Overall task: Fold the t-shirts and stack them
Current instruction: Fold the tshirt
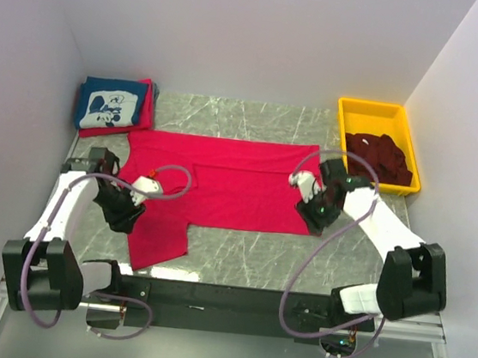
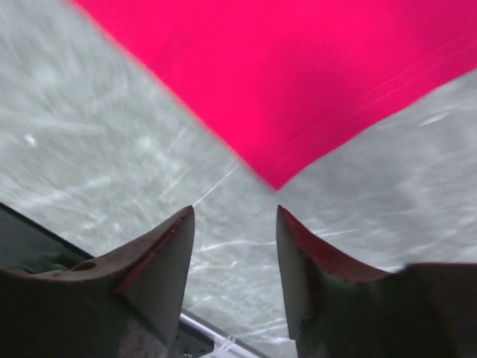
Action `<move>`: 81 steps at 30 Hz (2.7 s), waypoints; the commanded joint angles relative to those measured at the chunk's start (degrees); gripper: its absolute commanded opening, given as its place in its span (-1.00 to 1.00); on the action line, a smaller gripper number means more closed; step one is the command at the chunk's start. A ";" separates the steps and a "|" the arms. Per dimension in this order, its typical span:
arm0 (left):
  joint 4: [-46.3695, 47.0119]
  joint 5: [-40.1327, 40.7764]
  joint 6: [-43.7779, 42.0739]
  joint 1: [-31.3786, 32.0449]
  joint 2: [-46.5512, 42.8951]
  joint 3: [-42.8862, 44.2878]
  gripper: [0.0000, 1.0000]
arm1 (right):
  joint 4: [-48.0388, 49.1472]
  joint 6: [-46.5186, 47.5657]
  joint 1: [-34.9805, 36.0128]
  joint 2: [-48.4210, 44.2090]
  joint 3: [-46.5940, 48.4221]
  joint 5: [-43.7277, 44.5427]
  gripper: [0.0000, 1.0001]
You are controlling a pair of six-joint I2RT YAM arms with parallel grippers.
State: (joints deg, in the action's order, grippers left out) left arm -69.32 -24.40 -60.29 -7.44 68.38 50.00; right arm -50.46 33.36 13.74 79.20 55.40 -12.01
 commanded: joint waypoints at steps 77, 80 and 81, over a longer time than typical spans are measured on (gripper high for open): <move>5.25 5.69 8.87 4.37 19.77 20.91 -0.99 | 5.72 14.27 -2.40 5.61 3.04 6.91 -1.00; 6.13 5.77 10.10 4.37 22.05 23.55 -0.99 | 5.37 14.36 -2.57 7.02 5.15 7.00 -1.00; 6.13 5.86 10.28 4.28 22.49 24.18 -0.99 | 5.28 14.36 -2.57 7.54 5.68 7.09 -1.00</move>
State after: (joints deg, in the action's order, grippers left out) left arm -62.78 -16.69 -52.07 -2.87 90.00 70.78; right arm -43.90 46.78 11.75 85.62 57.60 -5.19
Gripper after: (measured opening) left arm 0.013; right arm 0.007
